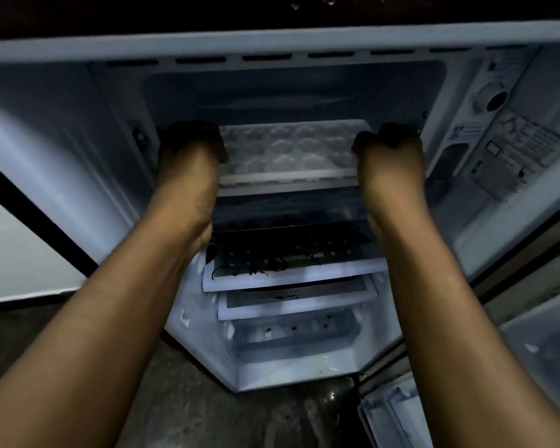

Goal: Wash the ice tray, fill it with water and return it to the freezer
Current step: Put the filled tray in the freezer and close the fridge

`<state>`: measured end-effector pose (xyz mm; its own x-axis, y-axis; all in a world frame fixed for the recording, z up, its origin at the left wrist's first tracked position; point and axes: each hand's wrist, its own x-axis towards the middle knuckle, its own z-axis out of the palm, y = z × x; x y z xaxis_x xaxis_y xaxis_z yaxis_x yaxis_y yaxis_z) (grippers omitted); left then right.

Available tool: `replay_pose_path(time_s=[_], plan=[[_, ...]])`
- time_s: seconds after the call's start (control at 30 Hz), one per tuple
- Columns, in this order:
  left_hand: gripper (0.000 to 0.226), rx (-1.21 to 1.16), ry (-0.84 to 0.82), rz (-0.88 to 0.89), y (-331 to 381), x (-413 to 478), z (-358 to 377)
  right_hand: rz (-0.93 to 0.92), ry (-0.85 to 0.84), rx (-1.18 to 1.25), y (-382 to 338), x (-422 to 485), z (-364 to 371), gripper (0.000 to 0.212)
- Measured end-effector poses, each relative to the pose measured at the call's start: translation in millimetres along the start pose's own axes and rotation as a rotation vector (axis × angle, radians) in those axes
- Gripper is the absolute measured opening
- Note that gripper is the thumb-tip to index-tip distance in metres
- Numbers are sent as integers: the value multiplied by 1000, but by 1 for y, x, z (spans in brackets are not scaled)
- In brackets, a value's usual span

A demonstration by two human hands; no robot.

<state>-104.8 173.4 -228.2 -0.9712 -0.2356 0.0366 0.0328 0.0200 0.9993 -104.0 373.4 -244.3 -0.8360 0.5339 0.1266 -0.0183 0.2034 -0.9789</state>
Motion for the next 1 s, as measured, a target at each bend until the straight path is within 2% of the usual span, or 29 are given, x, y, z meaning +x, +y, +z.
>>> replay_pose_path(time_s=[0.07,0.2,0.23,0.3,0.47,0.57,0.67,0.7,0.77,1.0], plan=[[37,52,-18,15,2,2,5,8,32,-53,4,8,6,37],[14,205,-56,57,-2,7,10,-20,44,-221,10,16,13,16],[13,239,-54,60,-3,9,11,-17,28,-259,11,17,13,21],[25,324,-66,67,-7,12,11,-28,12,-300,10,15,11,40],[33,474,-76,211,-16,11,8,-145,39,-259,17,12,3,52],[54,652,-93,331,-25,4,5,-388,139,-347,26,-2,-4,52],[82,946,-123,666,-40,-20,4,-639,206,-572,47,-28,-8,53],[86,1049,-136,772,-47,-28,5,-683,182,-643,54,-38,-7,55],[90,1186,-184,874,-64,-38,5,-745,104,-751,68,-52,-4,60],[93,1310,-218,844,-99,-29,3,-718,0,-895,87,-47,6,72]])
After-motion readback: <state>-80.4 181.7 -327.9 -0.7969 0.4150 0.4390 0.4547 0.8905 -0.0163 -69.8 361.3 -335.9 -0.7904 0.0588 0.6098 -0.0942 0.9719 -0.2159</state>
